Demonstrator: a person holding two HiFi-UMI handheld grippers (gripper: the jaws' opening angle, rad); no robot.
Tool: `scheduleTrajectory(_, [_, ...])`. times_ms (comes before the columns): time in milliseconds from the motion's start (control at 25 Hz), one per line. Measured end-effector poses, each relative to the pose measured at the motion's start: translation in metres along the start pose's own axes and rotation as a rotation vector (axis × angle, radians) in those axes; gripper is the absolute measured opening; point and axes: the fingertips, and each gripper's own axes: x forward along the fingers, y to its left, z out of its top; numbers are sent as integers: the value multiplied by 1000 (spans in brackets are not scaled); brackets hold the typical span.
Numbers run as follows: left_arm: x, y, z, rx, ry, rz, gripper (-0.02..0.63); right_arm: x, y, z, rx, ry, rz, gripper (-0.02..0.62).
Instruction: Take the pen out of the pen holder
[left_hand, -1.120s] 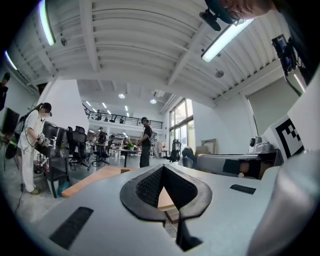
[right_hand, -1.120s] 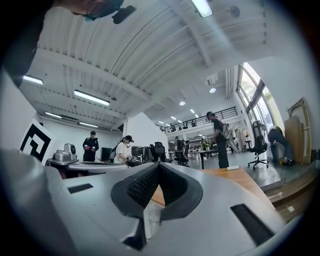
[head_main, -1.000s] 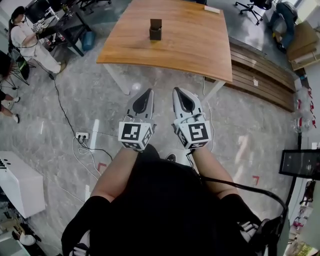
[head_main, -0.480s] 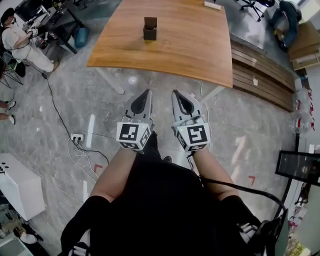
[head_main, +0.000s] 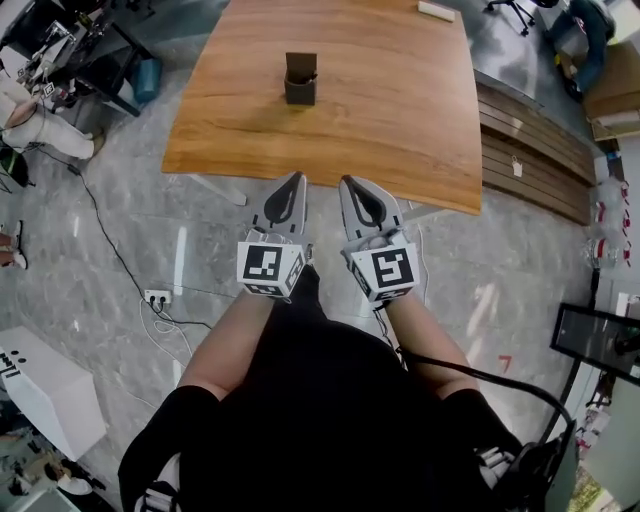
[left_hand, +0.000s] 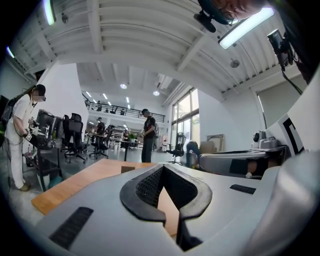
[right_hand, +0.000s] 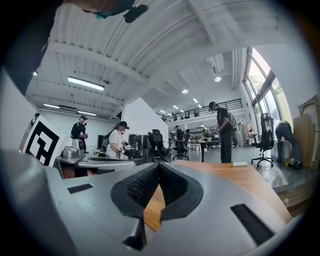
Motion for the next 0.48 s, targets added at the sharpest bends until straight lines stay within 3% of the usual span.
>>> scheduleTrajectory(480, [124, 105, 6, 23, 32, -44, 0, 159, -52, 4, 23, 35, -53, 14])
